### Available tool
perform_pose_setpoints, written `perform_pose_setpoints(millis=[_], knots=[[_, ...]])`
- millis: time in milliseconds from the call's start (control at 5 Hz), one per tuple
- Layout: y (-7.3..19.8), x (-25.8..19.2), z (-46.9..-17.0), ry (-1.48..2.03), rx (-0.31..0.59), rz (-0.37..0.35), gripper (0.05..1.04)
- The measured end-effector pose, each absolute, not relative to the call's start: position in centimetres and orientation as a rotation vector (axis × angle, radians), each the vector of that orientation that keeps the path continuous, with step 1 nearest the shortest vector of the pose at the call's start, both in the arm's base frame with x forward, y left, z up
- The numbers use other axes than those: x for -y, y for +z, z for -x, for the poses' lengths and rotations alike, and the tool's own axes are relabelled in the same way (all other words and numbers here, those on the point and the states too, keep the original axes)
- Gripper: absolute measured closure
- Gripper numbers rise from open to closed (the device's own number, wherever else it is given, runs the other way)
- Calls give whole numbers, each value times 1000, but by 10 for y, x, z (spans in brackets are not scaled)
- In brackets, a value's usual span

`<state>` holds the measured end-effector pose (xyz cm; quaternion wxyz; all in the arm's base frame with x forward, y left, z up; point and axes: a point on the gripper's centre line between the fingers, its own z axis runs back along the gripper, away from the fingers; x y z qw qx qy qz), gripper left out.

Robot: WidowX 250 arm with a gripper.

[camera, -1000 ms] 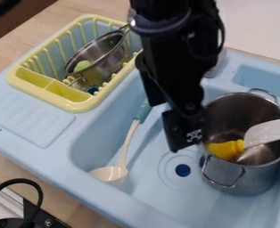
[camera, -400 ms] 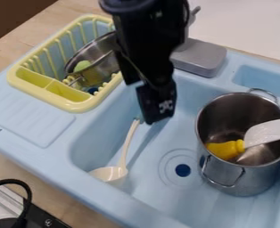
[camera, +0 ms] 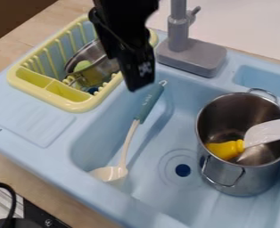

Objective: Move the silver pot to the left side of the sink.

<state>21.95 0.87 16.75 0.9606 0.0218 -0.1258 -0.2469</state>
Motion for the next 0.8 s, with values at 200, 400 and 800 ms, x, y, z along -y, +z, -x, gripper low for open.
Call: perform_pose_setpoints(millis=[200,400,800], knots=[[164,-30,-228,-463,283,-1,85],[161,-45,-233,-428,312,30,85],[146,-71,-248,-386,327,69,85]])
